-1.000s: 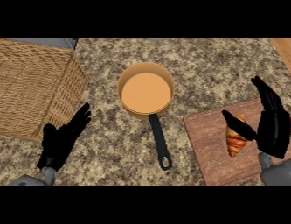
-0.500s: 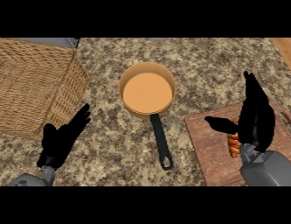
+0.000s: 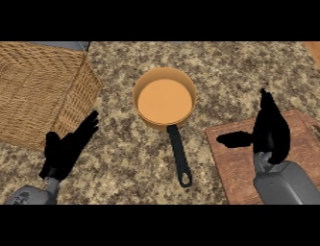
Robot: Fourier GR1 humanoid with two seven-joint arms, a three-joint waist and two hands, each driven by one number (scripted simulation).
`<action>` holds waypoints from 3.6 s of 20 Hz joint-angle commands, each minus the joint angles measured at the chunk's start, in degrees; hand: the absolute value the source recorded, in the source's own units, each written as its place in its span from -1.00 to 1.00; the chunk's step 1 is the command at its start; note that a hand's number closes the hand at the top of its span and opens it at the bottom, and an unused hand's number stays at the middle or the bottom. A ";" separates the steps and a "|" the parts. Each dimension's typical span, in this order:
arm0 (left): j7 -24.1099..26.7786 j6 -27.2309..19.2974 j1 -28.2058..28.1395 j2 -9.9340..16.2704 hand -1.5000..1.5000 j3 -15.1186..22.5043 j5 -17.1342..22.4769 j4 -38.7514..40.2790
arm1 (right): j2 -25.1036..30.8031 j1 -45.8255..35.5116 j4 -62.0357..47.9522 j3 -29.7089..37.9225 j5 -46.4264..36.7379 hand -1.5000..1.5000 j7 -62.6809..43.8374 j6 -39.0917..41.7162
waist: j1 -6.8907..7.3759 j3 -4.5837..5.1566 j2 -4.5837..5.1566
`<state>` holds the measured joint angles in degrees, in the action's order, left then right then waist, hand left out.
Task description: Pick the croissant from the cutting board and place it in the pot
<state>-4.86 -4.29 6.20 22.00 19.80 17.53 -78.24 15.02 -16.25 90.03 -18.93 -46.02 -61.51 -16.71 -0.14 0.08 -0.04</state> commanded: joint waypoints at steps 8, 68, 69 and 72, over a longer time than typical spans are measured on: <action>1.05 0.41 0.52 -5.75 0.00 -1.41 -5.06 3.47 | 3.46 8.99 1.23 6.49 2.61 -1.00 2.59 6.67 | 0.00 -0.08 -0.01; -2.38 9.93 0.72 -11.31 0.00 -8.80 -13.02 1.08 | 14.66 -8.28 -32.00 21.07 45.36 1.00 93.35 52.28 | 4.02 -0.39 1.40; -1.95 11.45 0.55 -9.55 0.00 -10.03 -12.05 0.59 | 16.04 -11.19 -34.71 22.08 44.85 1.00 95.24 52.82 | 4.45 -0.37 1.37; -4.24 9.74 1.94 -10.39 0.00 -10.60 -12.23 -0.46 | 19.25 -18.15 -42.20 22.39 42.42 1.00 99.85 55.83 | 3.71 -0.30 1.01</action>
<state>-7.83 5.59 7.54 10.93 10.36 4.84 -77.55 29.36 -27.38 55.66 2.31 -2.72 30.77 32.21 4.06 -0.27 1.22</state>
